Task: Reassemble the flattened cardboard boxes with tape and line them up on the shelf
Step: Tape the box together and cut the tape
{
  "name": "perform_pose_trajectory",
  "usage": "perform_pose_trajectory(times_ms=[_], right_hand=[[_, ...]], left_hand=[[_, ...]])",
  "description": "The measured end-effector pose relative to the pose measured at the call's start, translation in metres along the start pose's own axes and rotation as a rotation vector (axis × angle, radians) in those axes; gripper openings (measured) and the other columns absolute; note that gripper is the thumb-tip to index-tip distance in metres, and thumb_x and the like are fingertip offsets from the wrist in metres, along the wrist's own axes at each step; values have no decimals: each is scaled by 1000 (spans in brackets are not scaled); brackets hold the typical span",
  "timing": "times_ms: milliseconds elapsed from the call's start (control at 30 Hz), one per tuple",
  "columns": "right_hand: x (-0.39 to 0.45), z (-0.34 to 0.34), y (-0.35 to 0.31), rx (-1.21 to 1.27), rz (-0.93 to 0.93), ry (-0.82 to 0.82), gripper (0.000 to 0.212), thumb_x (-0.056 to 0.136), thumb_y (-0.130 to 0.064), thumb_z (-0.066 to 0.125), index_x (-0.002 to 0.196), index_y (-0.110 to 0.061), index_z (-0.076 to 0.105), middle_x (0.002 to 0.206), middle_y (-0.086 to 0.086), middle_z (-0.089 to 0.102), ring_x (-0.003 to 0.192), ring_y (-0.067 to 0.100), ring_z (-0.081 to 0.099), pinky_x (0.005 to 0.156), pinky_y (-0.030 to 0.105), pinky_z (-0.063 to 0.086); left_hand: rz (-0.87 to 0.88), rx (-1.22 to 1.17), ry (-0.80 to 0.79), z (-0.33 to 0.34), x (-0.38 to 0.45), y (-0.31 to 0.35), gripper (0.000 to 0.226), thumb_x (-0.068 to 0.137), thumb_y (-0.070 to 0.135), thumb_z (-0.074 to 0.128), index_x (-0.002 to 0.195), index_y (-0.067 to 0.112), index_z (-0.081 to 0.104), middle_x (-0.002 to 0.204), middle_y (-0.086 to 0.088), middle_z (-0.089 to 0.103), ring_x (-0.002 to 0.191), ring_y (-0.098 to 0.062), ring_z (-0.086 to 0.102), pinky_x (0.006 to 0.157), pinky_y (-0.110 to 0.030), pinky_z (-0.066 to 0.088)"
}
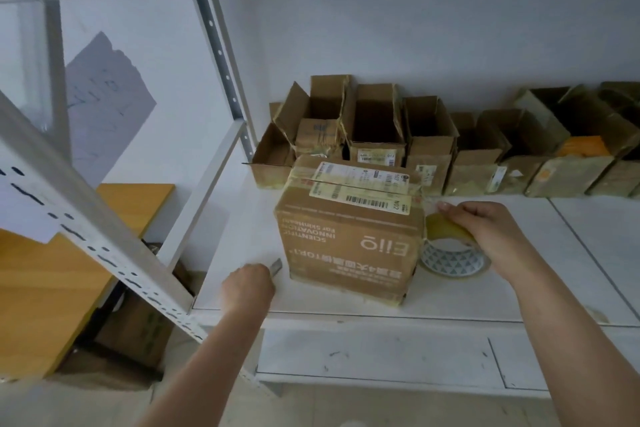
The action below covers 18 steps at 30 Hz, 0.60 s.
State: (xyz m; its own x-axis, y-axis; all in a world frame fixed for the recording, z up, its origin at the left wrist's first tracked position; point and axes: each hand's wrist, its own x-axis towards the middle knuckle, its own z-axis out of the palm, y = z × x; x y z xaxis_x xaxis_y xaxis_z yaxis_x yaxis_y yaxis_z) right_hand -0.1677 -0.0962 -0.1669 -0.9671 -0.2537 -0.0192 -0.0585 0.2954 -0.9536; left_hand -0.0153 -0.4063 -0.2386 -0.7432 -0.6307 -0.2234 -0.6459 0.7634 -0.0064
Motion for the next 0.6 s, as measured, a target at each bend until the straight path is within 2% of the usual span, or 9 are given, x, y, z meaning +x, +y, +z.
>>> perform_pose_trajectory(times_ms=[100,200,267,333,400,467,533,600], right_hand=[[-2,0,-1,16,-3,-7,64,72,-55,72,73,7,61,65,19,60,57,23,58,66,33,42],[-4,0,-1,38,8,-20,68,76,-52,71,80,14,57,67,23,58,60,24,59,67,32,42],[-4,0,-1,37,19,-20,64,80,-49,70,80,14,57,64,19,59,58,22,60,66,31,44],[-4,-1,-2,34,34,-24,64,78,-52,70,79,11,59,63,13,61,57,19,62,65,30,45],[-7,-1,-4,37,49,-33,67,71,-61,67,78,6,64,64,9,67,57,19,66,63,27,47],[-8,-3,-4,55,73,-35,63,66,-66,64,78,-5,72,68,7,73,62,19,71,65,28,49],[-7,-7,-2,122,133,-24,59,63,-67,65,88,-15,74,77,7,75,74,22,73,78,33,52],[-7,-14,1,187,180,-23,65,60,-63,70,101,-13,72,93,9,75,90,26,71,89,37,50]], left_hand=[[-16,-275,75,-15,9,-14,21,93,11,46,78,8,60,86,-11,68,83,-28,65,66,-28,47],[-12,-676,278,-58,12,-24,27,101,18,42,87,5,61,85,-12,68,77,-26,64,73,-39,54],[80,-785,465,-98,5,-15,32,104,23,36,95,8,63,91,-5,65,82,-22,59,75,-36,46],[259,-884,561,-135,-10,7,33,105,28,34,91,17,62,89,5,65,80,-14,55,72,-31,40],[474,-977,480,-165,-28,38,37,105,31,36,82,19,63,73,13,64,67,-7,54,64,-27,42],[680,-1031,259,-180,-43,75,37,105,32,38,83,18,64,66,8,66,54,-3,53,54,-20,45],[819,-991,63,-184,-53,114,36,106,33,39,88,15,64,67,1,69,50,-8,56,50,-19,48],[865,-909,-56,-177,-58,145,35,106,31,39,87,14,63,61,0,68,48,-9,57,50,-20,49]])
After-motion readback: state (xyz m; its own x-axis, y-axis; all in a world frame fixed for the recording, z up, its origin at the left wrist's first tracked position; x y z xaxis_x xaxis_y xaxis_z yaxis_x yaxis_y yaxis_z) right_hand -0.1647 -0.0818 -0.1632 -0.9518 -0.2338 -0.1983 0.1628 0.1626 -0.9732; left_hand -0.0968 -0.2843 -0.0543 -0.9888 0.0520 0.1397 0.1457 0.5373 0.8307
